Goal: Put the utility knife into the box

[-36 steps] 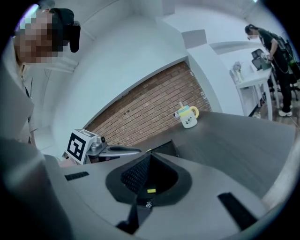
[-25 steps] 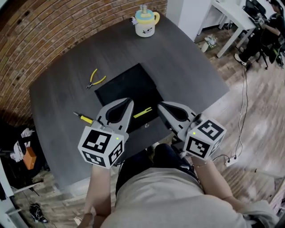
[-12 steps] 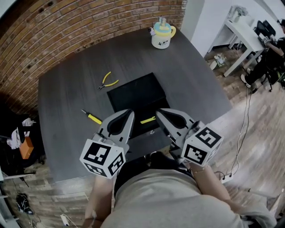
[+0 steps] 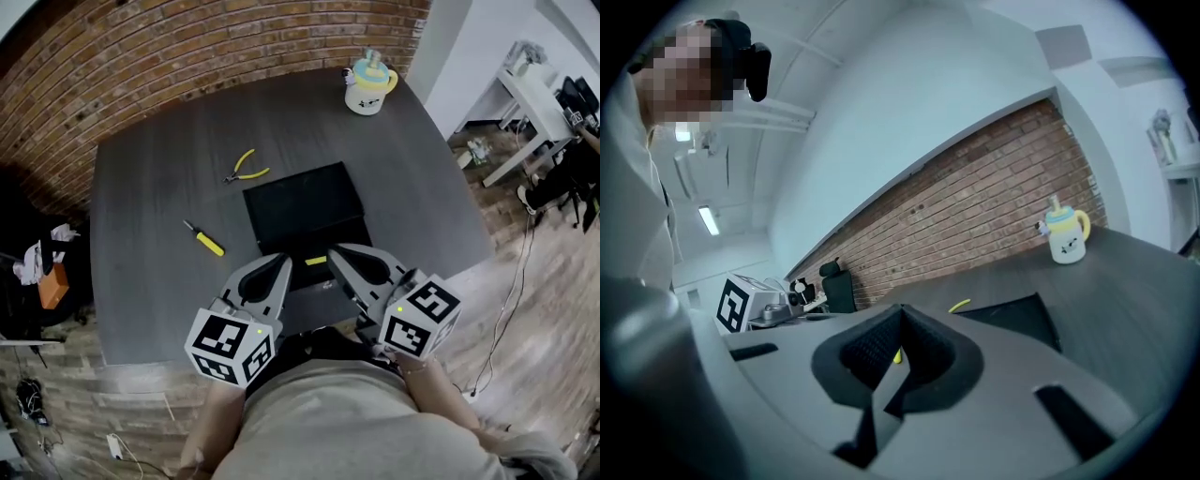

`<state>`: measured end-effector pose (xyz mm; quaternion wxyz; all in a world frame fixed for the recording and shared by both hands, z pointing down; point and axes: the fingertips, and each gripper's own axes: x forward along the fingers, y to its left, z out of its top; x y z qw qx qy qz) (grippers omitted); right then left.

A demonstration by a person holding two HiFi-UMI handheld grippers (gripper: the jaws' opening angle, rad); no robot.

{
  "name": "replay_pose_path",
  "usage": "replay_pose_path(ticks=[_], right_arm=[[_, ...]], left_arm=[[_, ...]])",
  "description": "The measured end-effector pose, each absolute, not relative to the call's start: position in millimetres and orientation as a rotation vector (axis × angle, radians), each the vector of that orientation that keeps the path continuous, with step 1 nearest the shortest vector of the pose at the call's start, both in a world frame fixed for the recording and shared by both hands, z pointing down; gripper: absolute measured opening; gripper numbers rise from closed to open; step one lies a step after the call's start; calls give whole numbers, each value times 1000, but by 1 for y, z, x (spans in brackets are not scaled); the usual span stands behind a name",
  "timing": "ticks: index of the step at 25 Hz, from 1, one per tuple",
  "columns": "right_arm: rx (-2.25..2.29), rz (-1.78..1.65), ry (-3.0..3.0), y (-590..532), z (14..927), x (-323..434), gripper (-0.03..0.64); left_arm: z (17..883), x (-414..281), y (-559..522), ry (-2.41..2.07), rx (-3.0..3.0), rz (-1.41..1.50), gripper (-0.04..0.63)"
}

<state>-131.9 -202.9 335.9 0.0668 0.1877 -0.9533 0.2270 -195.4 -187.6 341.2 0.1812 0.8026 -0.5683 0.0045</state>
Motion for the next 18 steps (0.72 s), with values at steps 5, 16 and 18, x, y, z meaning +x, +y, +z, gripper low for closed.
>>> replay_pose_path(ticks=[5, 16, 18], right_arm=[[516, 702, -2855, -196, 345, -135, 6], [457, 701, -2816, -187, 358, -140, 6], [461, 700, -2813, -187, 358, -139, 5]], left_arm=[[354, -196, -183, -1615, 2220, 36, 26], [363, -191, -184, -1605, 2201, 79, 23], [365, -190, -182, -1596, 2198, 91, 23]])
